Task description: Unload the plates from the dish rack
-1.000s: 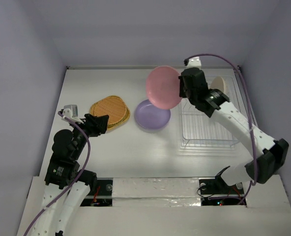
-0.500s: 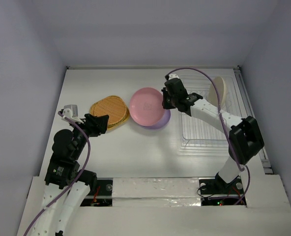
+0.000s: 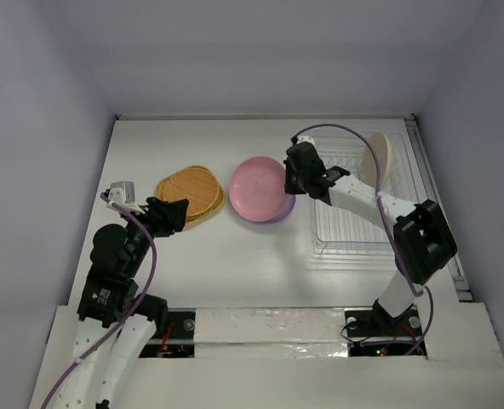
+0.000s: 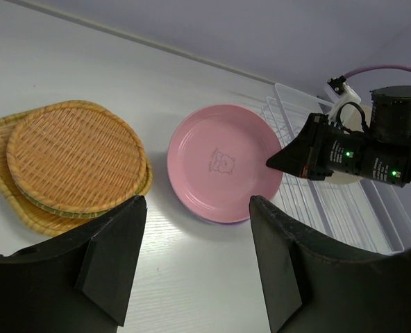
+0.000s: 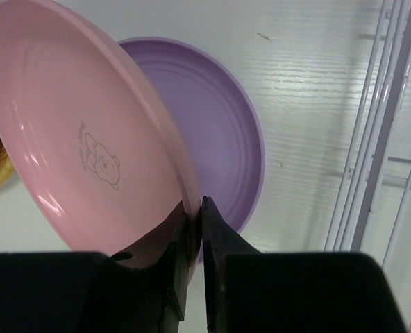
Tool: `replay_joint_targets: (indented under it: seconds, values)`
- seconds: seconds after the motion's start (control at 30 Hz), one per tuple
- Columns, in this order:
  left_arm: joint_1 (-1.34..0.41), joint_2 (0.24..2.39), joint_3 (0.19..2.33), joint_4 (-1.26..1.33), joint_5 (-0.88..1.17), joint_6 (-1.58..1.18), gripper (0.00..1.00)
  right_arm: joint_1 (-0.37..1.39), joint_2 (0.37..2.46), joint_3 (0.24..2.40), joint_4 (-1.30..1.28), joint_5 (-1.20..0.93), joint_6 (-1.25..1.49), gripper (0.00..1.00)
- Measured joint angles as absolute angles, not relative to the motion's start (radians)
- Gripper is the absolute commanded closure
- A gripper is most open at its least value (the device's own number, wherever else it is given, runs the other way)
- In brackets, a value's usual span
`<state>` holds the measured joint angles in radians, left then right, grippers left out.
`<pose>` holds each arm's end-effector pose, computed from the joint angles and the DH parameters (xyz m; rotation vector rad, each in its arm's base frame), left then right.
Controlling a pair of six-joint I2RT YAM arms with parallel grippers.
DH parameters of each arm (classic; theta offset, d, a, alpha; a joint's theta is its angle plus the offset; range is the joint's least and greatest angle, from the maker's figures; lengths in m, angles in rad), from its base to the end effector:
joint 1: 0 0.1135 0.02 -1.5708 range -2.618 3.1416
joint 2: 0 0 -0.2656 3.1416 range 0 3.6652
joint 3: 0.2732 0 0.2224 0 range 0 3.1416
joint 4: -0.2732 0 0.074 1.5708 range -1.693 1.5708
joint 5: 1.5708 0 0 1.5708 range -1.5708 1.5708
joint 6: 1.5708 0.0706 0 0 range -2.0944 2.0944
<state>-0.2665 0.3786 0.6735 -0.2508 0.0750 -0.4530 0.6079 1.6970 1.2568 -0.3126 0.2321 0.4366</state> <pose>0.0998 -0.0327 0.3377 -0.0843 1.5581 -0.6284 0.3186 0.2019 0.2425 -0.0813 2.3120 0.2661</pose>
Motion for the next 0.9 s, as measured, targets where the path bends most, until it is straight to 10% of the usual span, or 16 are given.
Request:
replay_joint_targets:
  seconds: [0.27,0.5,0.6,0.67,0.9]
  values:
    - [-0.266,0.379,0.673,-0.251,0.075,-0.453,0.42,0.6,1.698,1.247,-0.307,0.247,0.443,0.54]
    - [-0.266,0.379,0.673,-0.251,0.075,-0.453,0.42,0.597,1.695,1.246,-0.308,0.255,0.434,0.51]
    - [-0.266,0.379,0.673,-0.251,0.075,-0.453,0.42,0.597,1.662,1.243,-0.315,0.261,0.424,0.64]
    - [-0.266,0.378,0.673,-0.251,0.075,-0.453,0.42,0.596,1.616,1.242,-0.328,0.281,0.412,1.0]
    - [-0.266,0.367,0.673,-0.251,0.076,-0.453,0.45,0.427,1.339,1.181,-0.333,0.461,0.406,0.94]
